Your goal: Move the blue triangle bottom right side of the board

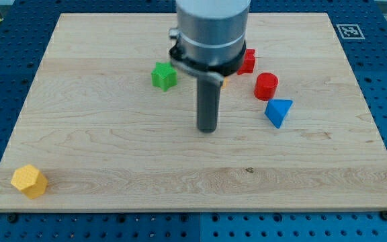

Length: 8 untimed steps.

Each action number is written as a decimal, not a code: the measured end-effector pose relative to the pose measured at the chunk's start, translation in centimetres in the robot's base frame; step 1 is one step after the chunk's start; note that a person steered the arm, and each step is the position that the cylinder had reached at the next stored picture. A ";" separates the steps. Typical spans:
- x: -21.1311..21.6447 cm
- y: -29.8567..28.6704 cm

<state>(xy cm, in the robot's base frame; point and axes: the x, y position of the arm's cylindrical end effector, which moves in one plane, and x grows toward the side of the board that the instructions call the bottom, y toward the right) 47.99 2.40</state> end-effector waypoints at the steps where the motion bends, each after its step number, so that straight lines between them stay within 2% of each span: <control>1: -1.8 0.9; 4: -2.2 11.9; 8: -0.8 17.9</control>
<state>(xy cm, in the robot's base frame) 47.19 20.34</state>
